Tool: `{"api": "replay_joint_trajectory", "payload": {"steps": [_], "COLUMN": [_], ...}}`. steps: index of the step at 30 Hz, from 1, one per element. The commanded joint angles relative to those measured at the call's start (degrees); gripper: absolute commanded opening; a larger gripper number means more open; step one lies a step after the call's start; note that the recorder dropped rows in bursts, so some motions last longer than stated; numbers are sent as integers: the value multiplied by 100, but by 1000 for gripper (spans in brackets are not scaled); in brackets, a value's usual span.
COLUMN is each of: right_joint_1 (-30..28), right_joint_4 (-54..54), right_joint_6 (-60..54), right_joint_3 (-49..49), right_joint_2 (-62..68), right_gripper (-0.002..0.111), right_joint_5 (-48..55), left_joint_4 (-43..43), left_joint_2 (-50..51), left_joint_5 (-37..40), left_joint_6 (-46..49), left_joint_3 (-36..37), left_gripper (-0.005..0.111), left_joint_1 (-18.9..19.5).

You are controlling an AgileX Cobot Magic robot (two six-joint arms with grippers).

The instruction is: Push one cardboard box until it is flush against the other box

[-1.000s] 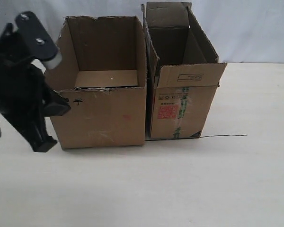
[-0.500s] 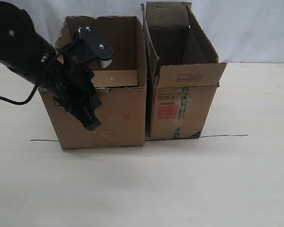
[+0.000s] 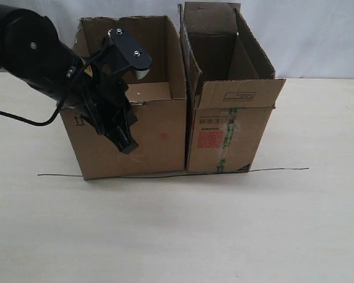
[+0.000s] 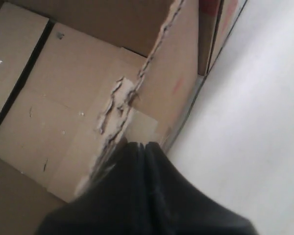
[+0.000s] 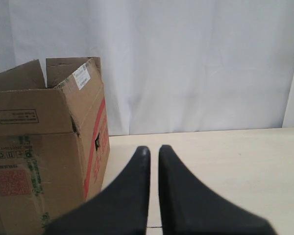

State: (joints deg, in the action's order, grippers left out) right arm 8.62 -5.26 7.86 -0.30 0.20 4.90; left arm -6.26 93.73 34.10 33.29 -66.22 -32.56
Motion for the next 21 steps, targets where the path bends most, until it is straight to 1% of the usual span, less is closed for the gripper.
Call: {"api": "replay_joint_trajectory", "payload": {"steps": [1, 4, 7, 10, 13, 16, 20, 21], "right_joint_1": [23, 23, 23, 23, 23, 23, 23, 23], "right_joint_4": [-4, -4, -4, -4, -4, -4, -4, -4], "right_joint_6": [-26, -26, -26, -26, -26, -26, -26, -26], "right_joint_3": [30, 30, 30, 30, 30, 30, 30, 30], "right_joint_2": [-20, -20, -20, -20, -20, -20, -20, -20], "right_gripper": [5, 5, 5, 5, 5, 5, 5, 5], "right_joint_5": [-41, -41, -41, -41, -41, -41, -41, -41], "left_joint_4": [93, 93, 82, 45, -88, -378, -972, -1276], "left_joint_2": [8, -56, -424, -987, -1543, -2067, -2877, -3216], "left_joint_5": [-92, 272, 647, 660, 321, 8, -567, -858], "left_joint_6": [-41, -41, -56, -264, -512, -742, -828, -828], "left_joint_3": [-54, -86, -86, -86, -74, 116, 983, 1350], "left_gripper": [0, 0, 0, 0, 0, 0, 0, 0], "left_joint_1": [-15, -15, -15, -15, 58, 297, 635, 715]}}
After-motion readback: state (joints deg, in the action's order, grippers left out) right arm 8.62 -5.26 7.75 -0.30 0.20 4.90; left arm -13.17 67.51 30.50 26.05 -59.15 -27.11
